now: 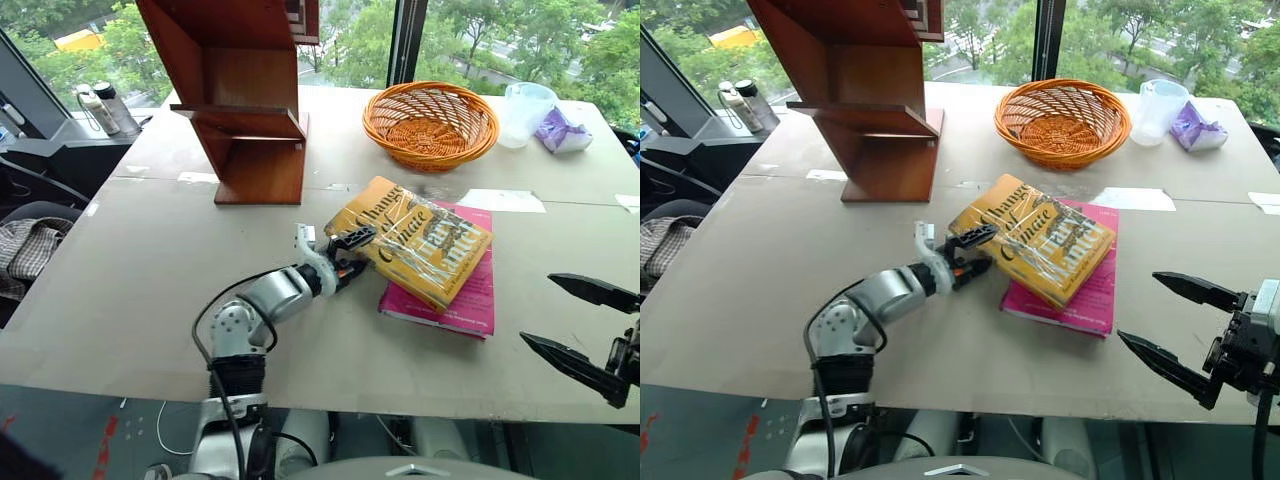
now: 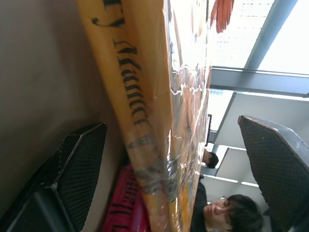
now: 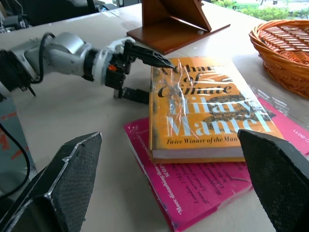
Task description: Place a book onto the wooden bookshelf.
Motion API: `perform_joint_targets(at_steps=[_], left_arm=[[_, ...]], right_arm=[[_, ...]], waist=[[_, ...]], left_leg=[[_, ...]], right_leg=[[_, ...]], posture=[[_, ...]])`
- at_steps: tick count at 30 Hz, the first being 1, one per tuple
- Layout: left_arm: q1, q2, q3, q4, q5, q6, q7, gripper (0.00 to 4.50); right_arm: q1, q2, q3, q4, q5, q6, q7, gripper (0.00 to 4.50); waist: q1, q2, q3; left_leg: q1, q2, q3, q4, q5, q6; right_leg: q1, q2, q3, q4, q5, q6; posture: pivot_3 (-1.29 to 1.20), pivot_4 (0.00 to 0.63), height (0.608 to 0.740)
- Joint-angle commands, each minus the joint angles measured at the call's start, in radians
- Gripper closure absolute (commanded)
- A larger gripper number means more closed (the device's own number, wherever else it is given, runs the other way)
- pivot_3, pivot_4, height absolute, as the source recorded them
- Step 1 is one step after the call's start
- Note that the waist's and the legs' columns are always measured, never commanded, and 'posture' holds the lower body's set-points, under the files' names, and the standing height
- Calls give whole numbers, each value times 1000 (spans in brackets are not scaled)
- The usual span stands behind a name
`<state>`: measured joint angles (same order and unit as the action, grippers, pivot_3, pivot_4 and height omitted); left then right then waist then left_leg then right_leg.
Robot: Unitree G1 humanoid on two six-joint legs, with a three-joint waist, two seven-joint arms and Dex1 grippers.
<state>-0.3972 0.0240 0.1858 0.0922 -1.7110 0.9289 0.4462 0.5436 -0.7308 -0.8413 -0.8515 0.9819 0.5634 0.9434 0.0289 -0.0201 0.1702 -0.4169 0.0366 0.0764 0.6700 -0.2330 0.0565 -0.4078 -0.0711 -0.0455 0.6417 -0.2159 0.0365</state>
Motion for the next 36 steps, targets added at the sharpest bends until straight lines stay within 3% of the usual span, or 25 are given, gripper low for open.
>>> perform_joint_targets(at_steps=[1, 3, 4, 5, 9, 12, 17, 19, 22, 25, 30, 36], left_arm=[[-42, -46, -14, 44, 38, -32, -1, 0], [-58, -78, -14, 82, 86, -61, -20, 0], [-62, -87, -10, 92, 96, -63, -32, 514], [-63, -91, -6, 93, 102, -58, -41, 691], [-66, -81, 16, 102, 147, -54, -130, 2727], [-80, -82, 49, 122, 167, -78, -177, 3953], [-106, -25, 94, 0, 136, -61, -220, 4025], [-144, 62, 101, -65, 129, -21, -250, 4025], [-265, 278, 80, -184, 119, 97, -335, 4025], [-368, 464, 21, -299, 193, 170, -448, 4025], [-548, 812, -155, -537, 631, 44, -758, 4025], [-834, 1047, -456, -450, 1275, -358, -1056, 4025]], right_arm=[[17, -11, -45, -45, 74, -7, -40, 50], [32, -2, -36, -48, 64, -20, -47, 50], [37, 1, -30, -50, 58, -26, -53, 0], [37, 3, -22, -52, 54, -31, -60, 0], [-2, 3, 46, -44, 31, -50, -98, 0], [-37, 4, 95, -34, 26, -56, -118, 0], [-121, 22, 210, 23, -43, -100, -120, 0], [-171, 30, 245, 39, -32, -108, -133, 0], [-238, 39, 301, 117, -73, -138, -105, 0], [-294, 38, 343, 188, -116, -172, -75, 0], [-425, 20, 382, 313, -151, -205, -39, 0], [-579, 24, 451, 458, -217, -258, -2, 0]], waist=[[1, 0, 0], [6, 0, 0], [9, 0, 0], [9, 0, 0], [9, 0, 0], [9, 0, 0], [5, -1, 0], [-7, -2, 2], [-15, -4, 3], [-11, -4, 4], [-8, -3, 5], [-8, -3, 9]], left_leg=[[0, 0, 0, 0, 0, 0], [0, 0, 0, 0, 0, 0], [0, 0, 0, 0, 0, 0], [0, 0, 0, 0, 0, 0], [0, 0, 0, 0, 0, 0], [0, 0, 0, 0, 0, 0], [-2, 0, -1, 0, 0, 0], [-4, 1, -1, 0, 0, 0], [-9, 1, -3, 0, 0, 0], [-13, 1, -5, 1, 1, 0], [-13, -4, -2, 0, 2, -2], [-14, -4, -4, -1, 0, -1]], right_leg=[[0, 0, 0, 0, 0, 0], [0, 0, 0, 0, 0, 0], [0, 0, -1, 0, 0, 0], [0, 0, -1, 0, 0, 0], [0, 0, -4, -1, 0, 0], [0, 0, -5, -1, -1, 2], [-2, 0, -5, -1, -1, 1], [-4, 0, -5, -1, 0, 0], [-8, 2, -7, 0, 0, -1], [-11, 2, -9, 0, 0, -1], [-8, -1, -6, -6, -1, 3], [-9, 1, -7, -5, -1, 3]], posture=[[0, 150, 733], [0, 150, 733], [0, 150, 733], [0, 150, 733], [0, 150, 733], [0, 150, 733], [0, 150, 733], [0, 150, 733], [0, 150, 733], [0, 150, 733], [0, 150, 733], [0, 150, 733]])
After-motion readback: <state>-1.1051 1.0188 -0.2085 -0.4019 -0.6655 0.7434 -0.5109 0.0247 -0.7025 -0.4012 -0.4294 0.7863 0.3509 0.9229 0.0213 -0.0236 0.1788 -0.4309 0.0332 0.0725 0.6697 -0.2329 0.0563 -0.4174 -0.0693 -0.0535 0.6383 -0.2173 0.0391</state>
